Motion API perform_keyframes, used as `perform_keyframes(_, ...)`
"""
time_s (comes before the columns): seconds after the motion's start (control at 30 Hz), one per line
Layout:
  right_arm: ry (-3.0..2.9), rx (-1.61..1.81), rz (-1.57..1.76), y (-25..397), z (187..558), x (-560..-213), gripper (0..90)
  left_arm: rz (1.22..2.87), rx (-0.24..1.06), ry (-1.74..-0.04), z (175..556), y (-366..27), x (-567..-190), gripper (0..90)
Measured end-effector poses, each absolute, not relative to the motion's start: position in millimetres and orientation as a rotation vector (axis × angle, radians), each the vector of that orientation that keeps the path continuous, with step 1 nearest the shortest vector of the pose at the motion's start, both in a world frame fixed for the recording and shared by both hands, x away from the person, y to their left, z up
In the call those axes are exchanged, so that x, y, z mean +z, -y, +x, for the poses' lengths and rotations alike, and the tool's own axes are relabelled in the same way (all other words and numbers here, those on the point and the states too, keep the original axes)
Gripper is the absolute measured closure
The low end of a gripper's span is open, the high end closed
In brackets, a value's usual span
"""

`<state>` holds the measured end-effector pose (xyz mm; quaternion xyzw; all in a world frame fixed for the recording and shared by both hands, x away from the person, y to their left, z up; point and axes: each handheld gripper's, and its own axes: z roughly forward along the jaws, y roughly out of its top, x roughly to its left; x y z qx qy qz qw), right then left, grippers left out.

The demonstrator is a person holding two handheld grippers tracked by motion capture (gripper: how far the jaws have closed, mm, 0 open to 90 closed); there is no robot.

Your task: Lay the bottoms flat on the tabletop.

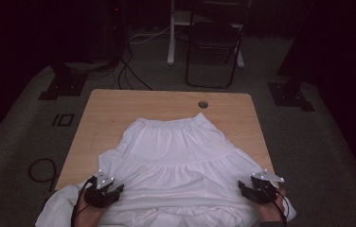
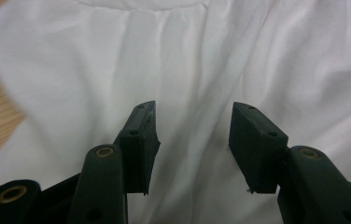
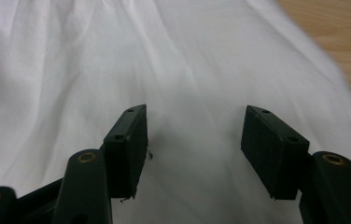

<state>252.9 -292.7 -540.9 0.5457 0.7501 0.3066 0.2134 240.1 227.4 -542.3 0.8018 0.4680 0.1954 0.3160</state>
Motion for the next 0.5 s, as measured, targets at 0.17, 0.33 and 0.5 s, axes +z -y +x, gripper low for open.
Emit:
perform_keyframes(0.17, -2.106, 0.854, 1.497, 289, 250, -544, 47.6, 2.105, 0.509, -1.224, 237, -231, -542, 85.3)
perform_keyframes(0.33, -2.134, 0.870, 1.462, 279, 234, -544, 55.4, 2.098, 0.575, -1.335, 231, -256, -540, 87.7)
perform_keyframes(0.5, -2.268, 0.925, 1.346, 249, 213, -543, 59.8, 1.992, 0.697, -1.552, 233, -291, -540, 87.7)
